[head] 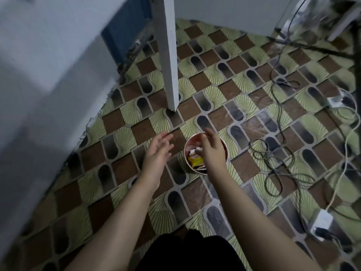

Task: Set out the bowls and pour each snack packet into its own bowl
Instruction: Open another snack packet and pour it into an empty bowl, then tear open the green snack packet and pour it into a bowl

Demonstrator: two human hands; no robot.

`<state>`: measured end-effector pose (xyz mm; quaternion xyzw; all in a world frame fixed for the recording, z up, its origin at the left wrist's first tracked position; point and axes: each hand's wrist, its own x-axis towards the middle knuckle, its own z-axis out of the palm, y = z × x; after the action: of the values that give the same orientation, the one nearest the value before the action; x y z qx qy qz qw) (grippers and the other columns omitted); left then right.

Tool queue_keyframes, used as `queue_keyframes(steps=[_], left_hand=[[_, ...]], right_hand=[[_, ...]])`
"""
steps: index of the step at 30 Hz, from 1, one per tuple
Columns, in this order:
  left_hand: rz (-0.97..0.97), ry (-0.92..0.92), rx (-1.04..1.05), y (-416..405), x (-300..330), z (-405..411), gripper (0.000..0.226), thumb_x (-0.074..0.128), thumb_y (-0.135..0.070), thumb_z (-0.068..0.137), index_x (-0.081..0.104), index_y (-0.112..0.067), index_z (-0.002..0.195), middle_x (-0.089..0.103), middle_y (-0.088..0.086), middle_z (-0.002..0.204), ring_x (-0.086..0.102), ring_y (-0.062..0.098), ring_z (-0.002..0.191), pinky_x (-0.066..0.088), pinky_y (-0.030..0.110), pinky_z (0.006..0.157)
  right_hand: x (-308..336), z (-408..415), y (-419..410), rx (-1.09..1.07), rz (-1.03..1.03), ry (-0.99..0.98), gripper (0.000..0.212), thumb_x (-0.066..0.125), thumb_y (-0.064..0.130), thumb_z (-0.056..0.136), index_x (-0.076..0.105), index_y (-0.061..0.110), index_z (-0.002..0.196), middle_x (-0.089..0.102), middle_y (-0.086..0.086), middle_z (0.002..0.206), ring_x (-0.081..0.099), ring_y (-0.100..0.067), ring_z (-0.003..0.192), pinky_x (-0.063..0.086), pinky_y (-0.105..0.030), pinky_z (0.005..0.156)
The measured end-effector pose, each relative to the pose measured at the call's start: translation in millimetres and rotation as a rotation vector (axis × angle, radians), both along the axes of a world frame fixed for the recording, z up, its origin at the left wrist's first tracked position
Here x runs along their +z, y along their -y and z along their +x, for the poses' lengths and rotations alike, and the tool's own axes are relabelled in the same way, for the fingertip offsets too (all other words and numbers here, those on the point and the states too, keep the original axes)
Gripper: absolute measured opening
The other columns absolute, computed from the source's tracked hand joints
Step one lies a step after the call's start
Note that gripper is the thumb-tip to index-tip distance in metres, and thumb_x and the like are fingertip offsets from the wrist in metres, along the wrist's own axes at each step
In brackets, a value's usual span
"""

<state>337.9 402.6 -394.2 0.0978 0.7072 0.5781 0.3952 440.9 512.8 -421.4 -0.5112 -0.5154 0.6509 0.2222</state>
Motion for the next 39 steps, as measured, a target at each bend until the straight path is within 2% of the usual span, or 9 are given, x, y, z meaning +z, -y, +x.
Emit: queue_keyframes(steps=[5, 9, 16, 19, 22, 28, 31, 35, 39], left_hand=[[0.137, -0.229, -0.006, 14.3, 157.6, 25.4, 0.033, 0.047, -0.019, 0.101, 0.052, -0.037, 0.128, 0.059, -0.022, 0.128, 0.056, -0.001, 0.119, 0.045, 0.029, 0.105], [0.234, -0.473, 0.049, 55.3, 271.4, 33.4, 0.036, 0.049, -0.018, 0.1, 0.05, -0.046, 0.123, 0.056, -0.022, 0.131, 0.052, -0.002, 0.123, 0.044, 0.021, 0.102], [0.187, -0.762, 0.449, 192.4, 398.2, 3.5, 0.043, 0.047, -0.004, 0.098, 0.052, -0.039, 0.123, 0.056, -0.025, 0.131, 0.055, -0.001, 0.121, 0.042, 0.008, 0.09], [0.198, -0.861, 0.628, 263.2, 430.9, -3.5, 0.039, 0.047, -0.013, 0.091, 0.052, -0.039, 0.12, 0.058, -0.017, 0.13, 0.057, 0.003, 0.119, 0.043, 0.012, 0.09], [0.167, -0.933, 0.795, 342.6, 453.1, -7.8, 0.041, 0.048, -0.004, 0.095, 0.051, -0.035, 0.12, 0.057, -0.013, 0.13, 0.057, 0.006, 0.118, 0.044, 0.01, 0.086], [0.004, -1.021, 1.019, 497.0, 471.9, -20.5, 0.036, 0.05, -0.003, 0.097, 0.055, -0.022, 0.126, 0.059, -0.014, 0.127, 0.058, 0.005, 0.115, 0.041, 0.003, 0.083], [-0.064, -1.009, 1.092, 561.1, 478.4, -36.3, 0.035, 0.049, -0.008, 0.097, 0.055, -0.025, 0.127, 0.058, -0.015, 0.128, 0.058, 0.003, 0.113, 0.039, 0.0, 0.08], [-0.14, -1.017, 1.087, 631.7, 482.7, -70.8, 0.034, 0.049, -0.011, 0.097, 0.053, -0.024, 0.129, 0.057, -0.013, 0.128, 0.059, 0.009, 0.111, 0.04, 0.009, 0.083], [-0.129, -0.986, 1.056, 681.3, 483.1, -113.9, 0.033, 0.051, -0.013, 0.098, 0.052, -0.022, 0.13, 0.056, -0.008, 0.129, 0.058, 0.015, 0.112, 0.039, 0.011, 0.084]], right_hand=[[167.4, -8.0, 42.2, -0.004, 0.312, -0.234, 0.017, 0.052, 0.031, 0.097, 0.058, 0.037, 0.112, 0.064, 0.012, 0.109, 0.064, -0.026, 0.103, 0.053, -0.061, 0.084], [287.2, -10.1, 76.5, 0.096, 0.459, -0.436, 0.02, 0.052, 0.011, 0.099, 0.058, 0.022, 0.113, 0.063, 0.008, 0.109, 0.062, -0.018, 0.107, 0.053, -0.047, 0.093], [431.4, -67.2, 186.8, 0.504, 0.581, -0.659, 0.017, 0.051, 0.01, 0.098, 0.058, 0.02, 0.11, 0.063, 0.006, 0.11, 0.061, -0.013, 0.099, 0.048, -0.015, 0.079], [465.0, -94.1, 251.1, 0.662, 0.578, -0.739, 0.018, 0.051, 0.01, 0.098, 0.057, 0.023, 0.109, 0.063, 0.007, 0.11, 0.061, -0.01, 0.095, 0.048, -0.015, 0.073], [489.7, -117.1, 328.7, 0.82, 0.584, -0.835, 0.019, 0.051, 0.008, 0.098, 0.057, 0.022, 0.109, 0.062, 0.005, 0.109, 0.059, -0.009, 0.089, 0.049, -0.02, 0.071], [509.1, -164.3, 487.5, 1.018, 0.651, -0.953, 0.02, 0.05, 0.007, 0.096, 0.057, 0.016, 0.112, 0.059, 0.001, 0.109, 0.055, -0.007, 0.084, 0.043, -0.013, 0.069], [508.1, -191.7, 556.5, 1.03, 0.705, -0.977, 0.02, 0.048, 0.009, 0.097, 0.056, 0.015, 0.114, 0.056, 0.002, 0.11, 0.053, -0.005, 0.091, 0.043, -0.014, 0.075], [501.5, -245.2, 626.3, 0.974, 0.828, -0.965, 0.022, 0.047, 0.01, 0.096, 0.055, 0.012, 0.117, 0.054, 0.001, 0.111, 0.052, -0.013, 0.1, 0.045, -0.028, 0.086], [498.3, -308.4, 659.0, 0.912, 1.014, -0.852, 0.028, 0.048, 0.011, 0.095, 0.055, 0.011, 0.122, 0.056, -0.005, 0.12, 0.05, -0.021, 0.114, 0.042, -0.034, 0.098]])
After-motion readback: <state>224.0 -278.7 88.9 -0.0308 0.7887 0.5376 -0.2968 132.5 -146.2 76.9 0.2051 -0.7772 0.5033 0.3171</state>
